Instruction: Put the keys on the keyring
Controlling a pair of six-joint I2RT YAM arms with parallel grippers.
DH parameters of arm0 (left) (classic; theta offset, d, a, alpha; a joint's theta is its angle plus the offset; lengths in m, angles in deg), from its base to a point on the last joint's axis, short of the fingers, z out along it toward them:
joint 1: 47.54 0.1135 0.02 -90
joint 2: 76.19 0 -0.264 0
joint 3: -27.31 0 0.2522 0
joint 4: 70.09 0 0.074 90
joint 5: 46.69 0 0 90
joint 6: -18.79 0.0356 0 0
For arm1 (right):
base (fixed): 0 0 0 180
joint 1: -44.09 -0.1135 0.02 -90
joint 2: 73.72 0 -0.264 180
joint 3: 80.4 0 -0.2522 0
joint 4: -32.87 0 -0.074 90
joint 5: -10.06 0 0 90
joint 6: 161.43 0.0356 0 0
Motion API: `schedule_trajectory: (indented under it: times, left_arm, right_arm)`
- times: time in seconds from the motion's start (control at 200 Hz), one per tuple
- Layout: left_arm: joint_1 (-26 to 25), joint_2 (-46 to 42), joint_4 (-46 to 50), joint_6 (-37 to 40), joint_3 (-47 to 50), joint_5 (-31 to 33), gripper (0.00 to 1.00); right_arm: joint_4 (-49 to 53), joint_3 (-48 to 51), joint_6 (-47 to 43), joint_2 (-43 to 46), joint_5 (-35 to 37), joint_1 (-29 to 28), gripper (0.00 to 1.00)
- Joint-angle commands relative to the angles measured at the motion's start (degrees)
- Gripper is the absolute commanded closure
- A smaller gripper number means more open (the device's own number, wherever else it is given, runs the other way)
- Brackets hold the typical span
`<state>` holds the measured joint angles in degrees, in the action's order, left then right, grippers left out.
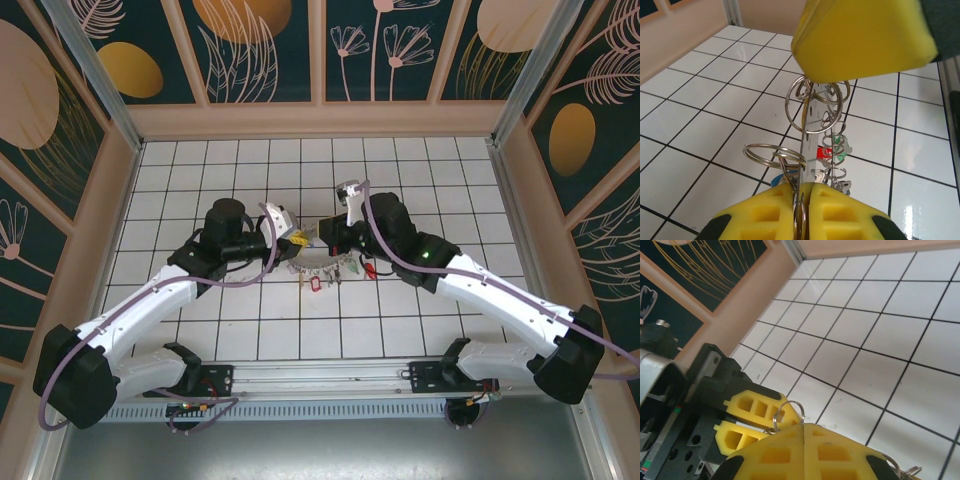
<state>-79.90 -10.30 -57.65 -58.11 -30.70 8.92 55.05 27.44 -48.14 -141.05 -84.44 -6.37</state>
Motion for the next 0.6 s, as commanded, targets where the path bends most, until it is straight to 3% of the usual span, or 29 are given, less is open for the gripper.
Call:
schedule_trajectory:
  times: [0.0,0.045,0.23,0.41,0.596]
  left_arm:
    - [0.2,-1.0,-5.0,-4.2,1.0,1.4,1.0]
    - [0.2,-1.7,-5.8,-3.8,1.6,2.9,1.0]
    - [0.2,-2.4,-5.4,0.9,1.7,4.3,1.0]
    - [0.1,-2.8,-4.5,4.6,1.4,4.4,1.0]
    - [0.2,-2.0,-4.2,0.7,0.0,6.2,1.0]
  right_arm:
    - [-5.3,0.8,0.9,1.6,-3.0,0.8,1.0]
    - [-4.3,0.8,1.0,2.0,-4.4,1.2,1.0]
    - [0.3,-0.6,2.1,2.9,-8.7,3.9,0.82]
    - [7.3,-4.6,2.1,1.1,-12.1,7.0,0.73]
    - [9.1,-5.8,7.1,-0.8,-17.7,6.5,0.72]
